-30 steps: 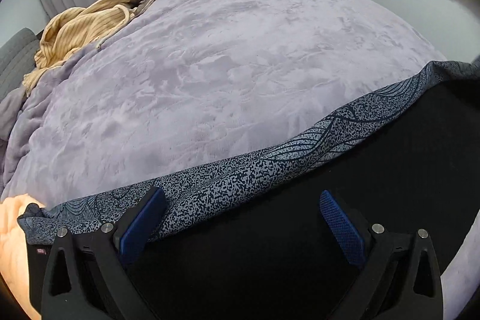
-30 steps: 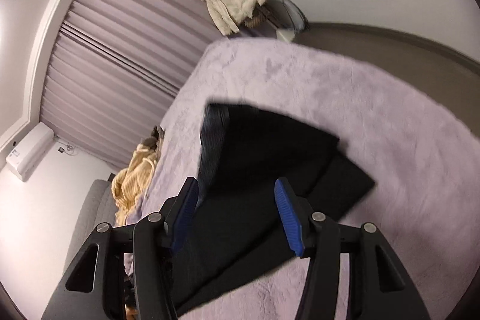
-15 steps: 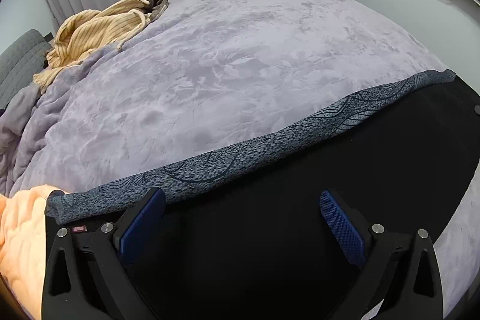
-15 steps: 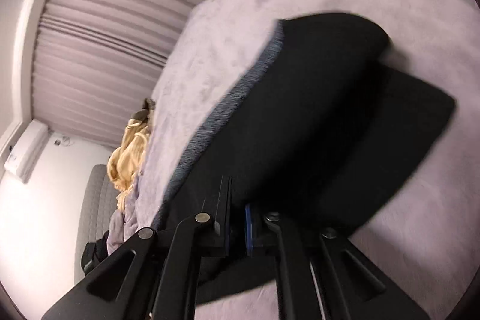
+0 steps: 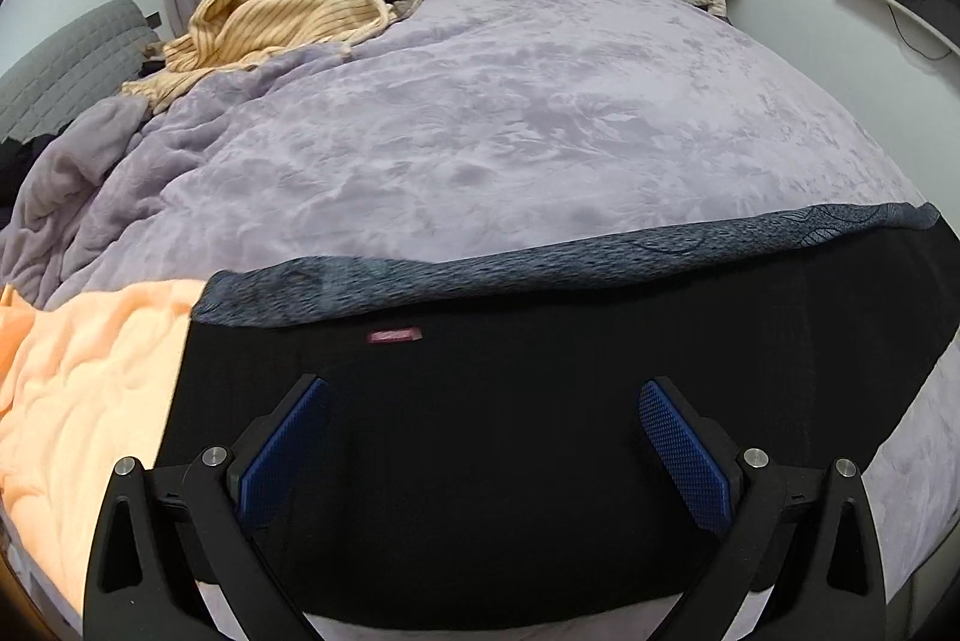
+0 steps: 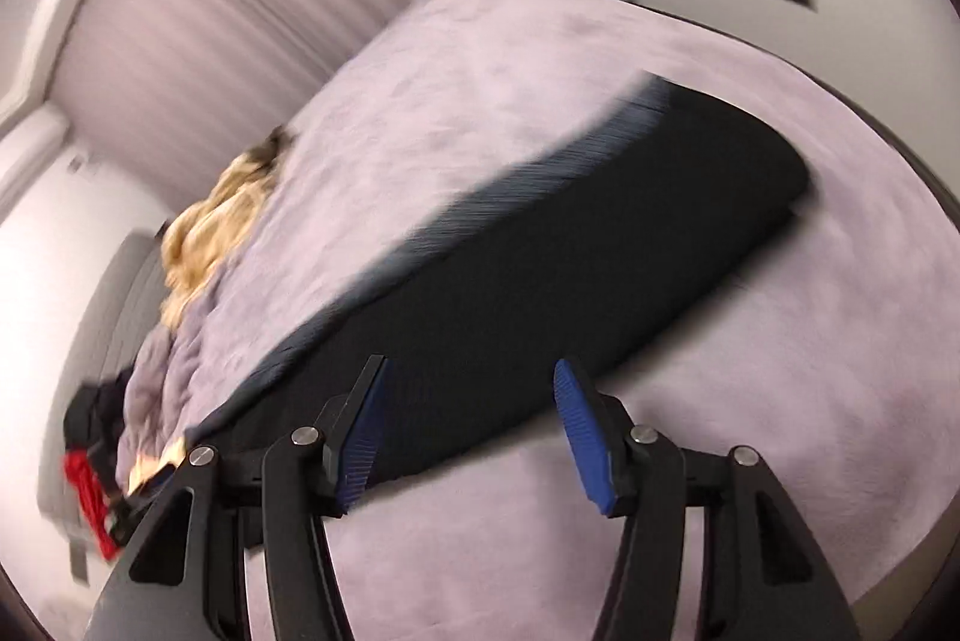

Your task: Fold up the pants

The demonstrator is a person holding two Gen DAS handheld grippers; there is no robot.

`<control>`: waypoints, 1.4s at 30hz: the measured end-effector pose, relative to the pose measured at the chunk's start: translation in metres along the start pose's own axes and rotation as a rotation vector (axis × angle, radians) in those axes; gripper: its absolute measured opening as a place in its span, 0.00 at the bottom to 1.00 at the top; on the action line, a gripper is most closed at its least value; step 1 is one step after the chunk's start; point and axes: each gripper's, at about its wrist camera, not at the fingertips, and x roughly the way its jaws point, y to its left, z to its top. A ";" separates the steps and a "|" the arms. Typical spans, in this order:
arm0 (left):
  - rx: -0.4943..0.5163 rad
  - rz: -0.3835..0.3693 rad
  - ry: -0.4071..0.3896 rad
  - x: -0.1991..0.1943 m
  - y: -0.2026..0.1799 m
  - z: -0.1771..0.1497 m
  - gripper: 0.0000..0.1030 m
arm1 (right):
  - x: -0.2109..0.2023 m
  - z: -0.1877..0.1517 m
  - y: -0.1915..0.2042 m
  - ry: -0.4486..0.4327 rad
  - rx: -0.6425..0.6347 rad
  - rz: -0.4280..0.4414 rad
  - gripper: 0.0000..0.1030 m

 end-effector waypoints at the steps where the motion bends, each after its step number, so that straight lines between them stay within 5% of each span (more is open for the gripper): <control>1: -0.016 0.002 -0.001 -0.004 0.014 -0.003 1.00 | 0.003 0.002 0.018 0.008 -0.039 0.027 0.59; 7: -0.051 0.018 -0.034 -0.021 0.093 -0.028 1.00 | 0.067 -0.006 0.194 0.141 -0.423 0.191 0.59; 12: -0.066 -0.048 0.001 -0.010 0.143 -0.042 1.00 | 0.176 -0.030 0.326 0.352 -0.644 0.314 0.59; 18: -0.028 -0.161 0.029 0.017 0.159 -0.048 1.00 | 0.295 -0.110 0.450 0.608 -0.907 0.343 0.59; 27: -0.013 -0.330 0.025 0.033 0.156 -0.059 1.00 | 0.408 -0.142 0.481 0.857 -0.959 0.282 0.58; 29: -0.026 -0.348 0.028 0.036 0.158 -0.061 1.00 | 0.418 -0.150 0.479 0.873 -0.956 0.248 0.08; 31: -0.038 -0.356 0.010 0.030 0.159 -0.063 1.00 | 0.412 -0.157 0.486 0.823 -0.998 0.236 0.08; 36: -0.038 -0.347 -0.076 0.000 0.165 -0.072 1.00 | 0.355 -0.151 0.522 0.748 -1.048 0.470 0.05; 40: -0.076 -0.272 -0.039 0.003 0.167 -0.080 1.00 | 0.397 -0.181 0.520 0.798 -1.118 0.328 0.06; 42: -0.094 -0.203 -0.021 0.002 0.170 -0.083 1.00 | 0.426 -0.192 0.503 0.807 -1.054 0.227 0.16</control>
